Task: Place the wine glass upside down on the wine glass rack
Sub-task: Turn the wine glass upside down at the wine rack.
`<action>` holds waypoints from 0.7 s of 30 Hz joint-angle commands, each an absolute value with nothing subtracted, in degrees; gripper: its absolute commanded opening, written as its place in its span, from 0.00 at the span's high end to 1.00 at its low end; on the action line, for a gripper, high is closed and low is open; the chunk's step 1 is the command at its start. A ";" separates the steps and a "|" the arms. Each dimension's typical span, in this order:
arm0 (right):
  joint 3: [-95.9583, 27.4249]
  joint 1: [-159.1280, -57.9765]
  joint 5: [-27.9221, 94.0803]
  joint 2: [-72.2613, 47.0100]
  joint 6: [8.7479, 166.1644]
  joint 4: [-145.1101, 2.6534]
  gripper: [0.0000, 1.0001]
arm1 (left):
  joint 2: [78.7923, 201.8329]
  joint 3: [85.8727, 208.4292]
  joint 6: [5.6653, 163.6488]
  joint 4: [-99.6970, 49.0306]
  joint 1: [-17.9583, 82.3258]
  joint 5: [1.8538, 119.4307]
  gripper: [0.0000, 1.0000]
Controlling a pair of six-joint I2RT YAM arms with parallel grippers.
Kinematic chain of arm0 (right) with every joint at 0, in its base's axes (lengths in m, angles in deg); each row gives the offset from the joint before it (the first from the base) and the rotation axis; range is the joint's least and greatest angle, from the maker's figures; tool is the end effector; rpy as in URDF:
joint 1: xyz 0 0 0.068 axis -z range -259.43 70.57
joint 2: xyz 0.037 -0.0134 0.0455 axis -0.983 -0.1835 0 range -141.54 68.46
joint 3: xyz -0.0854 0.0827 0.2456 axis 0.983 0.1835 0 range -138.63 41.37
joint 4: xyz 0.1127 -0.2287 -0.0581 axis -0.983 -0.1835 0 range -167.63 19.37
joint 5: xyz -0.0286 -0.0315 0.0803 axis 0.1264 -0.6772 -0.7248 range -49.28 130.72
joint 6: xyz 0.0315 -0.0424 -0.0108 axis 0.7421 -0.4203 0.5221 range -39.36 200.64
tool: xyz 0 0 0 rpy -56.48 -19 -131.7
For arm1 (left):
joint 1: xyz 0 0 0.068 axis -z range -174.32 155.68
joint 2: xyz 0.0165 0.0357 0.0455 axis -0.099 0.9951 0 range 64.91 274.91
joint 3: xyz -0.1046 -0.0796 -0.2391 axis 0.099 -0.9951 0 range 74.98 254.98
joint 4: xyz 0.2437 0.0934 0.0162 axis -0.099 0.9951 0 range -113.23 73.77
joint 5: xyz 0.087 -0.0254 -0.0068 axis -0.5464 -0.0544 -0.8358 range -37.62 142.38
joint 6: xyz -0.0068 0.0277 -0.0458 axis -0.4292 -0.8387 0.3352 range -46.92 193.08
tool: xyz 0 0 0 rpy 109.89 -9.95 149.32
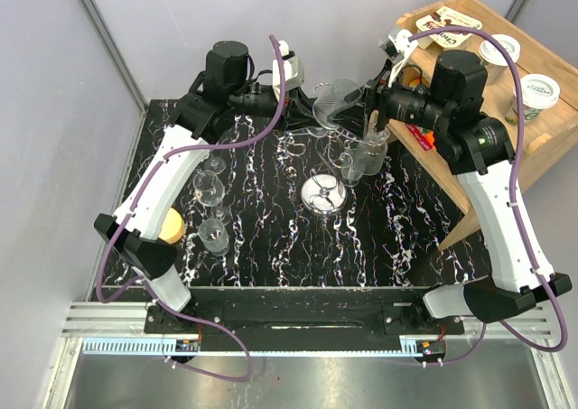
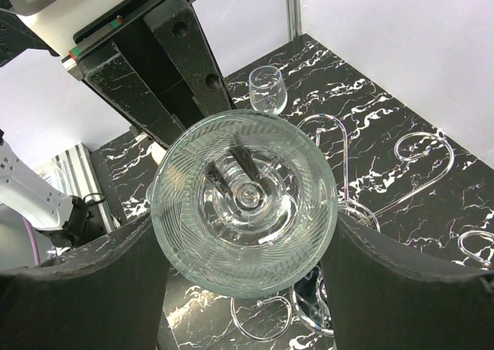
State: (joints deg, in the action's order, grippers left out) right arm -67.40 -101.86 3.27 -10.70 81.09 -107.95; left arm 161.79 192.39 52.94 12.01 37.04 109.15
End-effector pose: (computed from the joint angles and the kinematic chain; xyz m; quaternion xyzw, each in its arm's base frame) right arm 0.2273 0.1173 0.5324 -0.3434 0.6598 0.3605 0.5628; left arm 0.2837 -0.2079 0.4939 0.5641 0.5014 -0.4271 0.4980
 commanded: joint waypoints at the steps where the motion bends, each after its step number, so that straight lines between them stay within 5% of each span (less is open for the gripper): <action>1: -67.97 -102.28 0.82 -8.27 81.70 -101.66 0.85 | 162.11 194.43 53.82 9.65 38.03 108.99 1.00; 9: -65.25 -102.28 2.49 -8.45 81.08 -99.90 0.92 | 161.59 193.29 52.95 9.29 37.94 104.94 0.99; 12: -65.59 -102.19 2.84 -8.97 81.43 -99.46 0.94 | 161.59 193.28 53.30 9.20 38.03 105.20 0.67; 15: -66.12 -102.28 3.36 -9.15 81.26 -99.64 0.95 | 161.32 193.37 54.18 8.76 37.94 104.85 0.47; 21: -65.69 -102.28 4.07 -8.98 81.08 -99.81 0.96 | 160.71 193.90 54.62 8.59 37.59 103.89 0.31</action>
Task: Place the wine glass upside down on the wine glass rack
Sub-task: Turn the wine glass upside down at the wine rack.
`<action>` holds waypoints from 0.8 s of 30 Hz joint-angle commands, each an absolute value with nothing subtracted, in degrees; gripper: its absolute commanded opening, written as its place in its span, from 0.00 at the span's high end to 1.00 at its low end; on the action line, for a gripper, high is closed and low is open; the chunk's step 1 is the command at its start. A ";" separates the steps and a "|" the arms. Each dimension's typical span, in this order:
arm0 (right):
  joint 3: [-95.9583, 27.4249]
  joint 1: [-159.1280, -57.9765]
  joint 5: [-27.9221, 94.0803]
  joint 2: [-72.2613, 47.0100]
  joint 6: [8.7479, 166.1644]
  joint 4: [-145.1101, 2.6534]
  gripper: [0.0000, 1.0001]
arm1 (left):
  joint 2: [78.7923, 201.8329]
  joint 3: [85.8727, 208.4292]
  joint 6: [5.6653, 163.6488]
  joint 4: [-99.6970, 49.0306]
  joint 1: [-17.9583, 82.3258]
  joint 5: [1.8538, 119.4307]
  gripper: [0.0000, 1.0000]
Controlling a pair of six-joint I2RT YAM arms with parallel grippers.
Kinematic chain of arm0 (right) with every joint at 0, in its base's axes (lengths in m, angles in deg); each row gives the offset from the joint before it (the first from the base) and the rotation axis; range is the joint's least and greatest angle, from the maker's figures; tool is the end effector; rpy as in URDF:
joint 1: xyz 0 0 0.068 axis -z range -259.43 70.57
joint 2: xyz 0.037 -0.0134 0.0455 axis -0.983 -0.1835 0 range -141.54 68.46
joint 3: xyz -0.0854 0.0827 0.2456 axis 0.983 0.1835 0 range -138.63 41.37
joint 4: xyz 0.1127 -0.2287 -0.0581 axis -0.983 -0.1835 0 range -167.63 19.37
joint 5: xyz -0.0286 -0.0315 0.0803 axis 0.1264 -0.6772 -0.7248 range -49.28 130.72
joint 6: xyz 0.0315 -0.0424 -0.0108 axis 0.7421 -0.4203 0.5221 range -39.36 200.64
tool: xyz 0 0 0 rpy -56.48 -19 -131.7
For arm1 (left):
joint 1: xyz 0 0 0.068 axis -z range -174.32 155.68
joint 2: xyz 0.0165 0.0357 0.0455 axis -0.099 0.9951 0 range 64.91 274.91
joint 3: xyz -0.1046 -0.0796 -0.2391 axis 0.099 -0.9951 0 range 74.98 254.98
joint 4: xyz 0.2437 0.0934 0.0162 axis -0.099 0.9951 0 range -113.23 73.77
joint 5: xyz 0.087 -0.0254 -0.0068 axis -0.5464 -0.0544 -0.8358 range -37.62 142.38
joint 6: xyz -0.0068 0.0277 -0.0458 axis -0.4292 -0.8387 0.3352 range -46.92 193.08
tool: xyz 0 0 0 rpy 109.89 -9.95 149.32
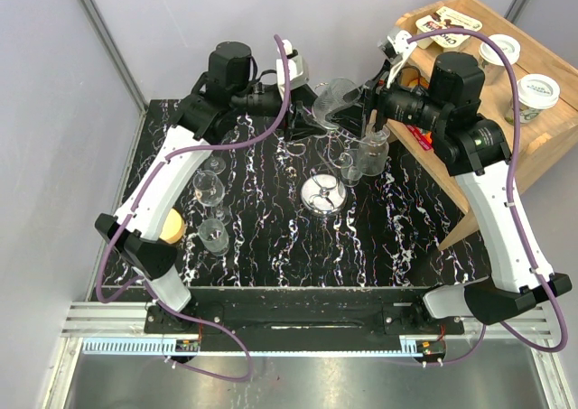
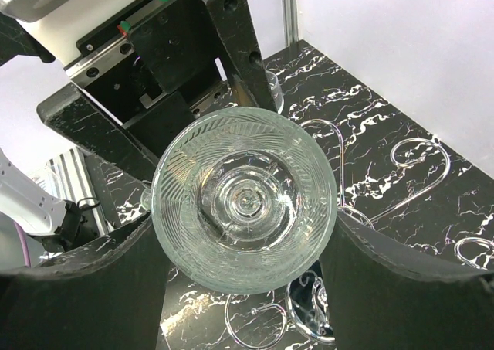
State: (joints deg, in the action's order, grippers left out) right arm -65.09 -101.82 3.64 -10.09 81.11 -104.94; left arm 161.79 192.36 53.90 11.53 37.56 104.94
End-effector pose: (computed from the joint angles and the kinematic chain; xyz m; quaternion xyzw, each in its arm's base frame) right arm 0.2300 0.1180 0.5286 -0.3425 0.6536 0.3576 0.5724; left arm 0.2846 -0.2104 0.4940 0.5502 0.5216 -0.4082 0.5084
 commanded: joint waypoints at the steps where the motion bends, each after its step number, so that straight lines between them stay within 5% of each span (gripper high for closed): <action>1: -65.51 -102.28 4.33 -8.98 81.08 -99.81 0.96 | 160.62 193.98 54.79 8.67 37.41 103.97 0.30; 13: -68.05 -102.28 5.30 -9.33 82.66 -100.34 0.97 | 157.37 193.29 58.93 6.57 30.12 109.94 0.19; 18: -69.37 -102.28 3.19 -10.12 85.65 -99.20 0.97 | 156.75 189.86 60.33 5.26 29.94 116.96 0.02; 24: -70.78 -102.28 1.70 -11.17 86.79 -98.76 0.97 | 157.63 186.43 65.51 -0.98 30.03 121.11 0.01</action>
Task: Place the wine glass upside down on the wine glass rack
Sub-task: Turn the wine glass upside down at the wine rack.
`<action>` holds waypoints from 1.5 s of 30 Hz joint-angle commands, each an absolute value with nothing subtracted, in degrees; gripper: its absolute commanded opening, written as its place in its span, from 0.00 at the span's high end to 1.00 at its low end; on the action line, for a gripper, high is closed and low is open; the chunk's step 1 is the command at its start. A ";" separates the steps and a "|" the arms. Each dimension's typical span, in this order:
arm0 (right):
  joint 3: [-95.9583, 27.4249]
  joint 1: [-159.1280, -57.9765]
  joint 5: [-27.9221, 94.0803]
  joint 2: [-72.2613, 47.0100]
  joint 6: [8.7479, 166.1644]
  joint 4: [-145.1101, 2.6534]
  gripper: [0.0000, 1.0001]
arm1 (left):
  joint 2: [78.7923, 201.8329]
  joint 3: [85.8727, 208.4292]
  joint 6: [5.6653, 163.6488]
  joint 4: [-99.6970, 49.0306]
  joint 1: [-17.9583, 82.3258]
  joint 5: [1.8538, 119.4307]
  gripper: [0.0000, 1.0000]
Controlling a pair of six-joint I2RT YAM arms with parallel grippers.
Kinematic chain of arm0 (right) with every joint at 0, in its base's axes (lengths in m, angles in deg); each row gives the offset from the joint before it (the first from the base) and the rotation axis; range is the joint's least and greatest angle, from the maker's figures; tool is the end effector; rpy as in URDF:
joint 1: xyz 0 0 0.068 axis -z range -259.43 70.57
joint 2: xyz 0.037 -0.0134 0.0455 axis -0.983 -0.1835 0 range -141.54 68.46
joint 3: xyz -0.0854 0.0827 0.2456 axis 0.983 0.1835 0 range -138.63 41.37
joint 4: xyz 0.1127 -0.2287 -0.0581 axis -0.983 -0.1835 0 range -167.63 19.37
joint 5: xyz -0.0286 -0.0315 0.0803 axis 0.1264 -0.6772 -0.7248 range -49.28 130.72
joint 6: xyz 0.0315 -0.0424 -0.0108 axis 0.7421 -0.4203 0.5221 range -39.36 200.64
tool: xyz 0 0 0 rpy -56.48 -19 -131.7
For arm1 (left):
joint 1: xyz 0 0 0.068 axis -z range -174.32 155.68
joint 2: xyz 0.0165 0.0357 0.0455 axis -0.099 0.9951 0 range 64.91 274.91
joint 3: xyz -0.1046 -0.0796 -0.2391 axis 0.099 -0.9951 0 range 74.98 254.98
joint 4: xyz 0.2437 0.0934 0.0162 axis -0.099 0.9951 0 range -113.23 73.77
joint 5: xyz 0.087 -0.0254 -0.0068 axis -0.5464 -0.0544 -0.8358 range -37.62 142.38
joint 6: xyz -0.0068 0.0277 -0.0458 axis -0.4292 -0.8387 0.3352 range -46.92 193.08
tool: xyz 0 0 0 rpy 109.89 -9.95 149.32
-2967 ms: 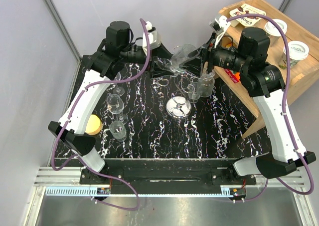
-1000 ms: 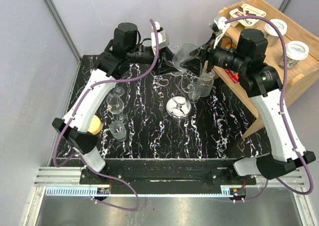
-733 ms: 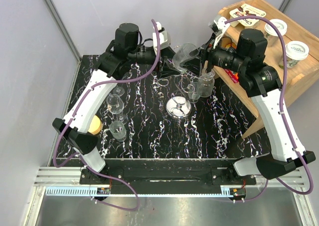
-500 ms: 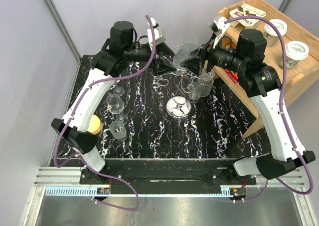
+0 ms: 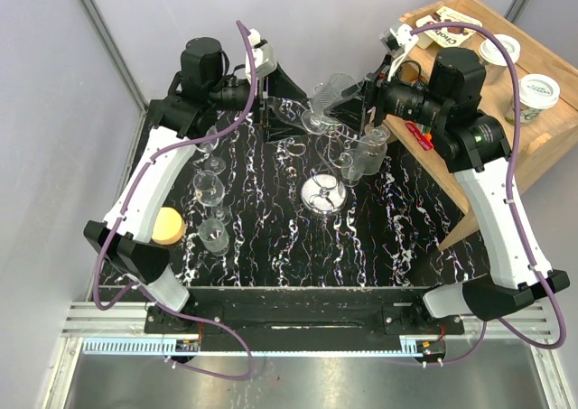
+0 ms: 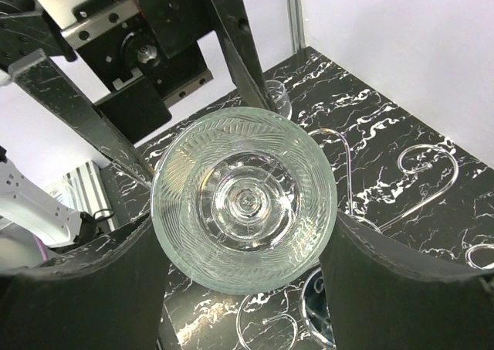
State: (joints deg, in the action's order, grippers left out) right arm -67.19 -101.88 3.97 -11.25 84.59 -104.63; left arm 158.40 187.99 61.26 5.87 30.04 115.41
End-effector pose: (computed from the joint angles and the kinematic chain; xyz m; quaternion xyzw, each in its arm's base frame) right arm 0.2326 0.1192 0.5349 -0.3226 0.6572 0.3727 0.5702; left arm 0.2928 -0.1675 0.5004 0.5229 0.5142 -0.4569 0.5035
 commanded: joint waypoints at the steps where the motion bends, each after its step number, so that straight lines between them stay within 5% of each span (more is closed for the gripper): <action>1: -71.13 -102.28 1.52 -11.26 86.88 -98.76 0.97 | 157.81 186.25 65.95 -1.43 30.03 121.29 0.01; 26: -72.19 -102.28 0.55 -10.82 86.97 -98.85 0.96 | 160.62 185.90 68.68 -4.42 33.19 121.38 0.02; 45: -72.36 -102.28 1.52 -9.95 85.39 -99.55 0.96 | 160.53 185.46 69.39 -4.60 33.19 122.08 0.60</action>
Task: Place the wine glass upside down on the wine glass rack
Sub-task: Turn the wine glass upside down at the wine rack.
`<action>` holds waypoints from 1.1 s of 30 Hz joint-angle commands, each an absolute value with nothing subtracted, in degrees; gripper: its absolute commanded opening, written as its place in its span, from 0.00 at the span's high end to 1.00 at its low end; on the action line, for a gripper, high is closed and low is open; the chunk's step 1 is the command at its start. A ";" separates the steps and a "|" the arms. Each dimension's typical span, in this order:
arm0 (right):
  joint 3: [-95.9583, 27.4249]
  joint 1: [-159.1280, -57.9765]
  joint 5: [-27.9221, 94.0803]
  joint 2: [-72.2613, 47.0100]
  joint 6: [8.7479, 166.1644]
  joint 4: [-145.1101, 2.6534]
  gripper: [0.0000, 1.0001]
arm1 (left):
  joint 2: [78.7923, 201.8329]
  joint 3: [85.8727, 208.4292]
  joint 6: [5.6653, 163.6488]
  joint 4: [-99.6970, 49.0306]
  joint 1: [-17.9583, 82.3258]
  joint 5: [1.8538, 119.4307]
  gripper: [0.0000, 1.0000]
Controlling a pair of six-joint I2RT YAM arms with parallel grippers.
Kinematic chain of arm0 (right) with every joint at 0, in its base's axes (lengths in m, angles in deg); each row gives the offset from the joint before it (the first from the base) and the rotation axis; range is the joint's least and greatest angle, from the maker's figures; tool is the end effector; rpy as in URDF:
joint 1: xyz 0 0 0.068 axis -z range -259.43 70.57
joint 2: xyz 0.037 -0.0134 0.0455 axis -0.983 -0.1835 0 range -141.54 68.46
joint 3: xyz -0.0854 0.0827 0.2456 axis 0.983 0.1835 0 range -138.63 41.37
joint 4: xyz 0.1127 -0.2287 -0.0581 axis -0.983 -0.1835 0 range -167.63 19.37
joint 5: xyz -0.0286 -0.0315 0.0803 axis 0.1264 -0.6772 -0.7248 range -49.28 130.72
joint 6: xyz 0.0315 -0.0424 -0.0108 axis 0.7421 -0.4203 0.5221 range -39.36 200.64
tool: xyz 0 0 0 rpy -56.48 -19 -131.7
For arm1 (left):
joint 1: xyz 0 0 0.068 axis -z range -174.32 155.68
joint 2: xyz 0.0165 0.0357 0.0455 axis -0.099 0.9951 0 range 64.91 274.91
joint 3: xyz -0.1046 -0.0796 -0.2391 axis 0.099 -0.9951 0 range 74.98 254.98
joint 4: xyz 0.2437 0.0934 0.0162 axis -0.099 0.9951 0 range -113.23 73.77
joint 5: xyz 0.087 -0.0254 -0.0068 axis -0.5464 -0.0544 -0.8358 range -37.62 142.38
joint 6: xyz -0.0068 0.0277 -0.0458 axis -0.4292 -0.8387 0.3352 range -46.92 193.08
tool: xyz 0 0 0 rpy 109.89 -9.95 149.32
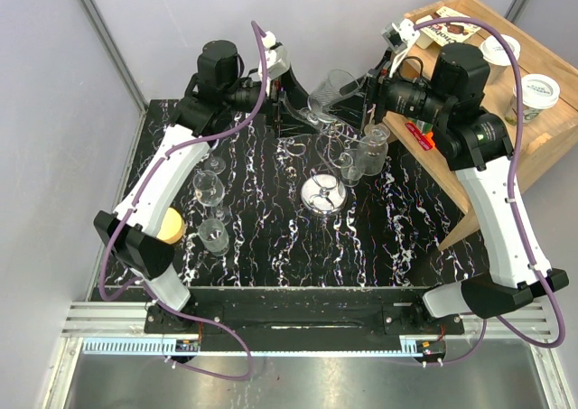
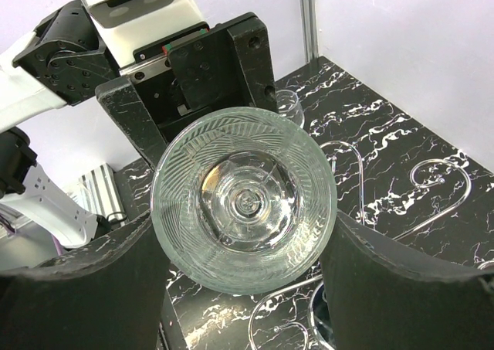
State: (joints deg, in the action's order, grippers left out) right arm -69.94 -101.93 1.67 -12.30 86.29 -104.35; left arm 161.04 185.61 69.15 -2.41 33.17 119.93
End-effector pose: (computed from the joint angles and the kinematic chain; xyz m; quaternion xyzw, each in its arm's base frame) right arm 0.2311 0.1200 0.5447 -0.3276 0.6436 0.3930 0.5693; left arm 0.3018 -0.1943 0.4858 0.5246 0.4958 -0.5186 0.4582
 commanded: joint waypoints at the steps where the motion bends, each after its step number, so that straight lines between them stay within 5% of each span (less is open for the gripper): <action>1: -72.19 -102.28 1.69 -9.86 85.21 -99.55 0.96 | 160.44 185.37 69.39 -4.60 33.19 121.99 0.66; 6: -69.91 -102.28 2.66 -8.80 83.90 -99.55 0.86 | 159.92 185.55 69.39 -4.42 32.93 121.46 1.00; 13: -65.60 -102.28 8.55 -7.31 80.99 -100.69 0.68 | 160.53 188.36 63.51 0.58 32.05 116.99 1.00; 27: -53.12 -102.19 15.49 -4.85 73.44 -99.02 0.52 | 162.11 189.51 55.50 5.86 32.05 109.07 1.00; 29: -52.85 -102.28 16.02 -4.93 72.82 -99.28 0.52 | 162.20 189.68 54.98 6.30 32.05 108.54 1.00; 33: -52.24 -102.28 16.81 -4.67 72.82 -98.85 0.69 | 162.03 188.98 53.74 7.09 32.05 108.28 1.00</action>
State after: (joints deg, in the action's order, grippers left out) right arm -51.95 -102.76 9.76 -6.48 75.14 -101.77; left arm 163.89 186.38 55.73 7.86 32.32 108.63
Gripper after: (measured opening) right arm 0.723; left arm 0.547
